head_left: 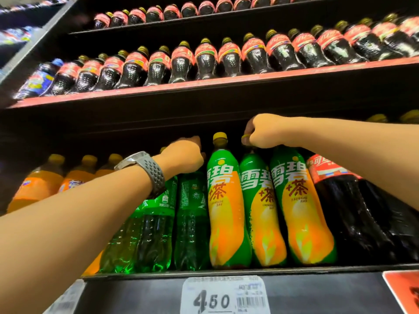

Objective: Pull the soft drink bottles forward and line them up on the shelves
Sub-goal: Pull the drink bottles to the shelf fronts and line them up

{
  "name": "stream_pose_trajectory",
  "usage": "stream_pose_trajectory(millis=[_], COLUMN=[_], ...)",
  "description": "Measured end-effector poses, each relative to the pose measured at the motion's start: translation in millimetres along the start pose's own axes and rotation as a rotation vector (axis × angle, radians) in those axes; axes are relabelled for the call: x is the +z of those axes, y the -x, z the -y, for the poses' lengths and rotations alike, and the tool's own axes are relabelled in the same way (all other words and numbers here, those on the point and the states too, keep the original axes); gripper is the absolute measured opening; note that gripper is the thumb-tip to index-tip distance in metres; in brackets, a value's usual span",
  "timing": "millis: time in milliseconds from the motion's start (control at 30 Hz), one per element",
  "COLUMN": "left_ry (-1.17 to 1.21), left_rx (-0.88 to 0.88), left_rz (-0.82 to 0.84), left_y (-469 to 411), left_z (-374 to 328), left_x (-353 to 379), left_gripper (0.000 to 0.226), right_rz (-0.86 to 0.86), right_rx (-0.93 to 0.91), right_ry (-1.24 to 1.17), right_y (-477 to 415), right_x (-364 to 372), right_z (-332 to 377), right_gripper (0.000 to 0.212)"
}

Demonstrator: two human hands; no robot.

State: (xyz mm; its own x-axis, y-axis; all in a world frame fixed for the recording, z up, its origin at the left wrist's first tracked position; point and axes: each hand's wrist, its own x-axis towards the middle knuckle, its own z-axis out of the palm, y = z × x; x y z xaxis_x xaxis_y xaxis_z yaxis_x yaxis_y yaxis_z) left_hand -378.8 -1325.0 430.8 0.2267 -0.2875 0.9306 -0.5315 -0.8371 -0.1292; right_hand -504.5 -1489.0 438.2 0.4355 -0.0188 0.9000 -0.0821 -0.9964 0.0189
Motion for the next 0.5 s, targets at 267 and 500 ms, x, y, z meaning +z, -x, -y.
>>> stream_pose_trajectory(millis=[267, 500], left_ry=[0.190, 0.254], left_rx=[0.052, 0.023], left_rz=[-0.107, -0.158], left_y=[3, -1], left_z=[6, 12], left_x=[-17, -33], left_gripper=[0.026, 0.020], right_rz=[0.044, 0.074], right_rx=[-0.028, -0.048], right_ry=[0.142, 0.192], right_y=[4, 5], right_x=[0, 0], right_z=[4, 7], right_gripper=[0.038, 0.037])
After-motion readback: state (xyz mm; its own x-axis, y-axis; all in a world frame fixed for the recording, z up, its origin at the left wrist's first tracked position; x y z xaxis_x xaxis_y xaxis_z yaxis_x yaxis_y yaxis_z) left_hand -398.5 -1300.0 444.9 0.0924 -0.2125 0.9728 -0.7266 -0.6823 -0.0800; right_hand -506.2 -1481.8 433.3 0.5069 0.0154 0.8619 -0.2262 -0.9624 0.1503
